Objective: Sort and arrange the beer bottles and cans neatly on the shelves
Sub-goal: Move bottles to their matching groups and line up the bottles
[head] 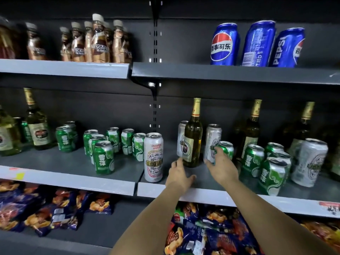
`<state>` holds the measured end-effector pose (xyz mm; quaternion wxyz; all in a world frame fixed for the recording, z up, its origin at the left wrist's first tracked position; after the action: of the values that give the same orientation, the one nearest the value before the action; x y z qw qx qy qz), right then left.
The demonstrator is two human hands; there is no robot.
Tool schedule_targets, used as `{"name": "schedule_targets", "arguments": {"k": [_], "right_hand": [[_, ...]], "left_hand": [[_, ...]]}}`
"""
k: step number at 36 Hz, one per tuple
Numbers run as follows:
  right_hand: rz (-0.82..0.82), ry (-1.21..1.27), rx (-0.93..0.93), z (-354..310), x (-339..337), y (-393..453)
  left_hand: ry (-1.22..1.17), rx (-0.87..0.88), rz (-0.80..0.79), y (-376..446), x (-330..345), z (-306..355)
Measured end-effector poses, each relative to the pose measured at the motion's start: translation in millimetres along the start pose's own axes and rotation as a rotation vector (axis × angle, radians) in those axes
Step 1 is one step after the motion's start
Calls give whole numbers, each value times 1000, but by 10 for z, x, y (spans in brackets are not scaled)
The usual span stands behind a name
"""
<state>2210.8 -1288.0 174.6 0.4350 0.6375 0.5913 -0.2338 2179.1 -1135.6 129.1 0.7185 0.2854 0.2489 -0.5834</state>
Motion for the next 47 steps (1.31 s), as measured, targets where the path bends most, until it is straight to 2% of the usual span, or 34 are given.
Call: {"name": "schedule_targets", "arguments": {"k": [7,15,23,34,47], "right_hand": [[-6,10,30,-296,201,465],[134,170,154,-546,337,953],[216,116,204,-566,475,1078],[195,104,106,-534,224,741],[268,203,16,-174,-623,-372]], "left_hand": [[-61,35,-2,527,25,4],[-289,43,-48,1064,90,-41],[-477,17,22,1260,157,-97],[-286,80,42,1059,60,25],[-89,112,100,-230,153,792]]}}
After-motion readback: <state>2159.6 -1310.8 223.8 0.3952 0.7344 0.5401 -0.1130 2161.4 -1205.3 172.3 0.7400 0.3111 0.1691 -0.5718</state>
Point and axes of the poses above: each hand's wrist, its own y-axis towards the middle knuckle, its own x-axis out of the palm, z = x × y, the point moved 4 cm from there along y, towards the middle knuckle, and after that the axes turned 4 degrees about -z, right-handed, at the moved point
